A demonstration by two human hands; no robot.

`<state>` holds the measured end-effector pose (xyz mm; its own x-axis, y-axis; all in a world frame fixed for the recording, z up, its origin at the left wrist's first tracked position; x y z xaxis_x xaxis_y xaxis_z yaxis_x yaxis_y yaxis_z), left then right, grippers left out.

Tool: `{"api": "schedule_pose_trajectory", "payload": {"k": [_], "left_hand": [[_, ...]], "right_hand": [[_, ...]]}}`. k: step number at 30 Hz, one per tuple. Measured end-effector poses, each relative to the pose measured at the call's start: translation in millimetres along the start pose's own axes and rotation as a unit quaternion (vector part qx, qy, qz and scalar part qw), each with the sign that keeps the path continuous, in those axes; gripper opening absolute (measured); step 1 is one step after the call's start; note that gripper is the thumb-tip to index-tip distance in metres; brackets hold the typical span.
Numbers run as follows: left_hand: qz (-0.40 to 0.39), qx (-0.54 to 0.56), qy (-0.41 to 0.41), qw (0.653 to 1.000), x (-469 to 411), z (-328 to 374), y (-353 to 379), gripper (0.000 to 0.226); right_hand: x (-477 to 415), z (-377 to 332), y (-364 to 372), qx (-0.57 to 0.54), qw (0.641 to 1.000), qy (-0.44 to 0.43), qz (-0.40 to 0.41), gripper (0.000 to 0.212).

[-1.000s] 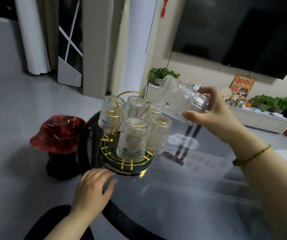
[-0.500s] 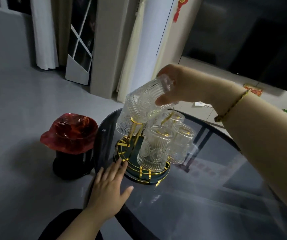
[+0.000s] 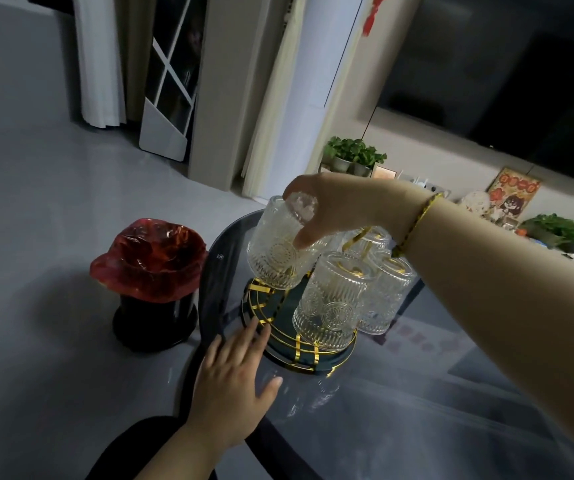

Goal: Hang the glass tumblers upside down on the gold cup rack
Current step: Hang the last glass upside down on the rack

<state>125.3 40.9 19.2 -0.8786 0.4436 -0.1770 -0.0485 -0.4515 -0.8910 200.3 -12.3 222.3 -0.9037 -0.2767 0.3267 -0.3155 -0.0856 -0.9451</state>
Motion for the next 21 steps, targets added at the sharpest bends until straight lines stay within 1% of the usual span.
{"api": "schedule_pose_trajectory", "payload": {"k": [3,5,8,10,13,16,21], "left_hand": [[-0.012,0.000,0.001,1.000,-0.2,0.2,2.4,0.066],[-0.019,0.026,-0.001,0.999,-0.3,-0.7,4.9,0.068],[-0.002,0.057,-0.002,0.998,-1.4,-3.8,5.8,0.073],[-0.019,0.040,-0.004,0.999,-2.5,-3.8,8.0,0.069],[-0.023,0.006,-0.011,1.000,-2.0,-1.7,3.7,0.062],[-0.026,0.026,-0.010,0.999,-0.4,-1.7,3.8,0.063],[-0.016,0.027,0.005,0.999,-1.8,2.8,1.3,0.064]], "right_hand": [[-8.2,-1.2,11.8,0.004,1.000,0.003,-0.015,0.076],[-12.6,-0.3,18.8,0.002,1.000,0.005,-0.022,0.078],[-17.2,0.9,27.2,0.012,0.999,0.004,-0.030,0.080],[-18.2,2.0,30.3,0.017,0.999,0.004,-0.028,0.080],[-18.3,4.2,34.0,0.001,1.000,0.005,-0.018,0.082],[-17.4,4.5,37.8,-0.006,1.000,0.001,-0.020,0.082],[-14.2,5.4,39.5,-0.019,1.000,-0.004,-0.011,0.079]]}}
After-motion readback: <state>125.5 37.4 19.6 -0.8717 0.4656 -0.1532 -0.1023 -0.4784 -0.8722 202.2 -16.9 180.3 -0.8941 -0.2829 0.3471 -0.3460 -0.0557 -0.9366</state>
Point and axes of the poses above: each hand's wrist, its own x-axis away from the middle knuckle, its own y-axis out of the palm, z = x × y, the point moved 9 cm from there along -x, towards the middle knuckle, and after that the axes turned 11 degrees about -z, right-handed, at the moved point
